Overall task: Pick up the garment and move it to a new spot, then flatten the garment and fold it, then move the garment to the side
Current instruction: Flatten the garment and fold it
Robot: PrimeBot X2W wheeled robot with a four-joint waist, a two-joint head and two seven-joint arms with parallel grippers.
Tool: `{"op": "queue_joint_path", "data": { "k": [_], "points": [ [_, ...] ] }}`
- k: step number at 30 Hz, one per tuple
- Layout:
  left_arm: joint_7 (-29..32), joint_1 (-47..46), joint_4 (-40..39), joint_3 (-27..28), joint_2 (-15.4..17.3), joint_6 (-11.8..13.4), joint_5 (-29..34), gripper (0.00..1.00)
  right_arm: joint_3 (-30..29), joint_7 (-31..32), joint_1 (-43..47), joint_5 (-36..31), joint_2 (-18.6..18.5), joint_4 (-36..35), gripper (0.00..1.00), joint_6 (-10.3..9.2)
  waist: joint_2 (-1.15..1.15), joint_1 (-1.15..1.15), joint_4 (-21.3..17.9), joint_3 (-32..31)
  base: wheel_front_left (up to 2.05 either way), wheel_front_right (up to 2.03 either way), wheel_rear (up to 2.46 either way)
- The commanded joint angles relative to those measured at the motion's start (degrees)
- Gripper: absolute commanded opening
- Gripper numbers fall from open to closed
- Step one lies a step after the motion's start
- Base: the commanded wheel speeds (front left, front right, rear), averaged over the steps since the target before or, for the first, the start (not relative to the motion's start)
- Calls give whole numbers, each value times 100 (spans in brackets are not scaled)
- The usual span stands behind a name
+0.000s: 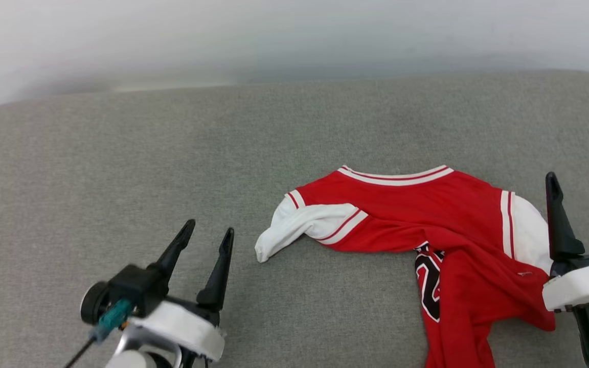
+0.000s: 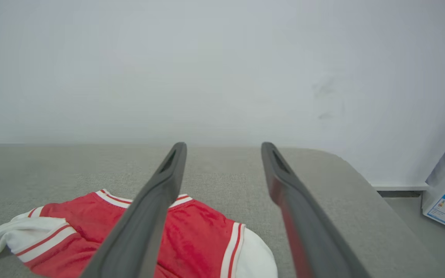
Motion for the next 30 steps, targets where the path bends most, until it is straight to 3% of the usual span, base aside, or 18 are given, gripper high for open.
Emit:
{"op": "queue_joint_path", "data": {
  "k": [1,9,13,19,25,26,27,28,30],
  "points": [
    [272,-257,18,-190,198,4,-139,100,-33,-174,107,-67,107,-158,100,-4,0,1,-91,166,0,0,0],
    [2563,-1024,96,-878,710,3,-825,100,-79,-290,80,-175,223,-418,100,-4,0,1,-208,523,0,0,0],
    [3350,-1280,104,-1121,883,4,-988,100,-61,-288,39,-214,273,-395,100,-4,0,1,-257,695,0,0,0],
    [3634,-1558,316,-1300,979,3,-1003,100,-72,-386,0,-252,339,-320,100,-4,0,1,-290,902,0,0,0],
    [3497,-1813,656,-1435,1081,3,-958,100,-56,-430,-52,-290,371,-284,100,-4,0,1,-311,1077,0,0,0],
    [3458,-1843,710,-1445,1085,3,-961,48,-53,-434,-61,-295,373,-274,100,-4,0,1,-310,1100,0,0,0],
    [3445,-1862,774,-1501,1117,3,-923,13,-43,-431,-67,-295,371,-264,100,-4,0,1,-307,1120,0,0,0],
    [3408,-1875,839,-1549,1133,3,-915,0,-38,-435,-70,-304,368,-252,100,-4,0,1,-300,1134,0,0,0],
    [3306,-1896,927,-1592,1119,3,-964,0,-37,-440,-74,-327,373,-227,100,-4,0,1,-279,1148,0,0,0]
  ]
}}
